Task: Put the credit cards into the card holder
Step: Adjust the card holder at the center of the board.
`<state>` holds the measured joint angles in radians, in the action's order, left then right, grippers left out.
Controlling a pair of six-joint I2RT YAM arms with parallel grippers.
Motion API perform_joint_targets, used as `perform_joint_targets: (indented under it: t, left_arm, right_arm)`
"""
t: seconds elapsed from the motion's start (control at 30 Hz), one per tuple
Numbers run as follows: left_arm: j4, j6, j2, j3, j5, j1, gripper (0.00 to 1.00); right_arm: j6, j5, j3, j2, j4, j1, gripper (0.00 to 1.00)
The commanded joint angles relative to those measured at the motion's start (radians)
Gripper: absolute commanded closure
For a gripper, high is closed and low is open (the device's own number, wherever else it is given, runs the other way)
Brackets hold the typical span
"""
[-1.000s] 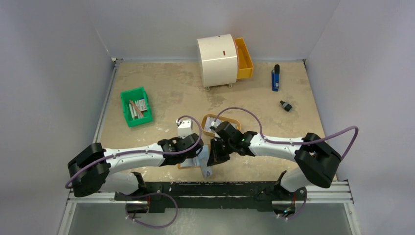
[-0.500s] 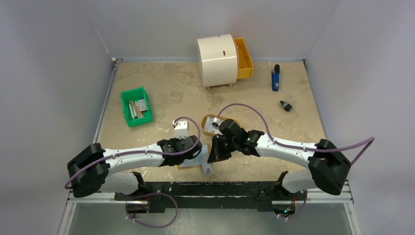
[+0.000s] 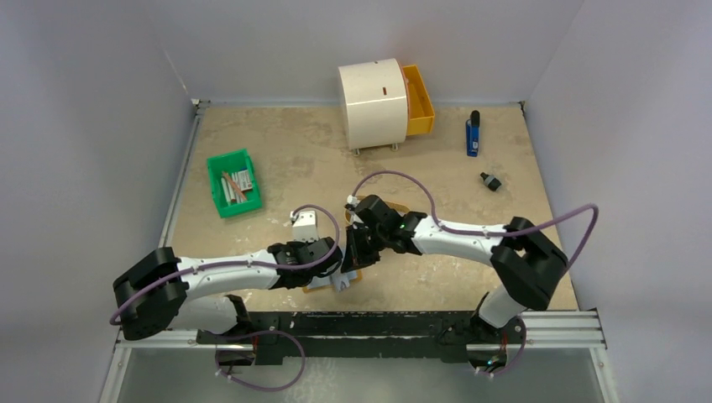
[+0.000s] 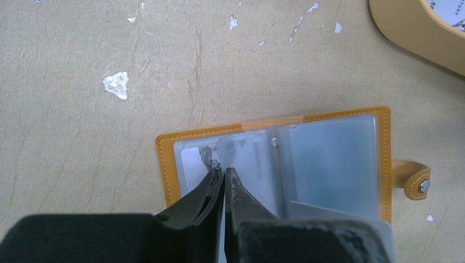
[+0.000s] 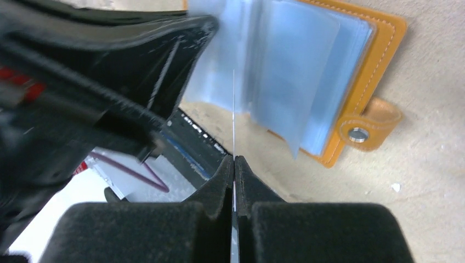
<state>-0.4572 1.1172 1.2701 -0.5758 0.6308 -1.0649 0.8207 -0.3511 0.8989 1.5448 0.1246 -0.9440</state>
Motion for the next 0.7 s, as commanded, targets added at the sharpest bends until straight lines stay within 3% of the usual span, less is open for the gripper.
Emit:
perform_joint_targets:
  t: [0.0, 0.13, 0.27, 0.33, 0.47, 0.67]
  left_arm:
    - [0.005, 0.02, -0.018, 0.007, 0.026, 0.005, 0.96]
    - [-0.004, 0.025, -0.045, 0.007, 0.027, 0.006, 0.91]
    - [-0.028, 0.039, -0.1, 0.003, 0.029, 0.006, 0.73]
    - [-0.042, 0.049, -0.123, 0.007, 0.036, 0.006, 0.69]
    - [-0.068, 0.072, -0.133, 0.019, 0.062, 0.006, 0.68]
    - [-0.06, 0.099, -0.098, 0.052, 0.061, 0.006, 0.77]
  right_arm:
    - [-0.04, -0.019, 0.061, 0.064, -0.046, 0.006, 1.0]
    - [-0.046, -0.026, 0.059, 0.094, -0.079, 0.02, 1.0]
    - [-0.047, -0.027, 0.052, 0.107, -0.093, 0.022, 1.0]
    - [-0.045, -0.027, 0.044, 0.105, -0.103, 0.022, 1.0]
    - [-0.045, -0.025, 0.039, 0.099, -0.11, 0.022, 1.0]
    - [-0.048, -0.025, 0.035, 0.1, -0.12, 0.024, 1.0]
